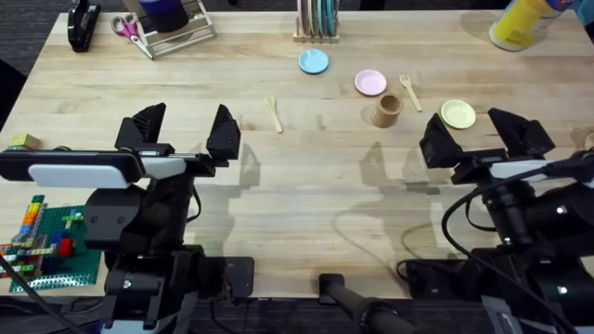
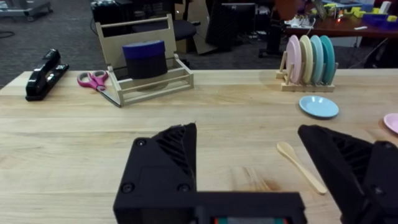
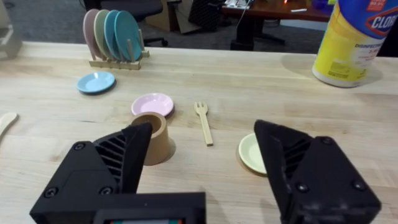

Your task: Pick up a utensil and set it on the pink plate, then put the other utensil in the container.

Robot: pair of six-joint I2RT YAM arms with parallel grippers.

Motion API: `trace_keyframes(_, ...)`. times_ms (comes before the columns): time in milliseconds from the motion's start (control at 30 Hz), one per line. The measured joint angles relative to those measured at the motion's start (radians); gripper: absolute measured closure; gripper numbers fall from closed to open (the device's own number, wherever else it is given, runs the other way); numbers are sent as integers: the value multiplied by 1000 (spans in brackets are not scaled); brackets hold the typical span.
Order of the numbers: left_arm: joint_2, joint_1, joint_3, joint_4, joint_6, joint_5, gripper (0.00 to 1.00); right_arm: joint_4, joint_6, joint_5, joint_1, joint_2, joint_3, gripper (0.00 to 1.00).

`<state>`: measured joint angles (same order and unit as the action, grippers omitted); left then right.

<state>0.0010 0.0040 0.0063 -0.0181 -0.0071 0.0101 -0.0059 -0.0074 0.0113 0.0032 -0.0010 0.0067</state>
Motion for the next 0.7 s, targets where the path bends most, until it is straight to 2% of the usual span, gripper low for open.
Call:
trace_keyframes(400, 0, 0, 0, 1, 0, 1, 6, 1, 0, 0, 0, 0, 0, 4)
trace_keyframes(533, 0, 0, 0, 4, -1, 25, 6, 8, 0, 0, 0, 0, 0, 3)
trace_keyframes(700, 0, 0, 3, -2, -35, 37, 6, -1, 0, 0, 0, 0, 12, 3)
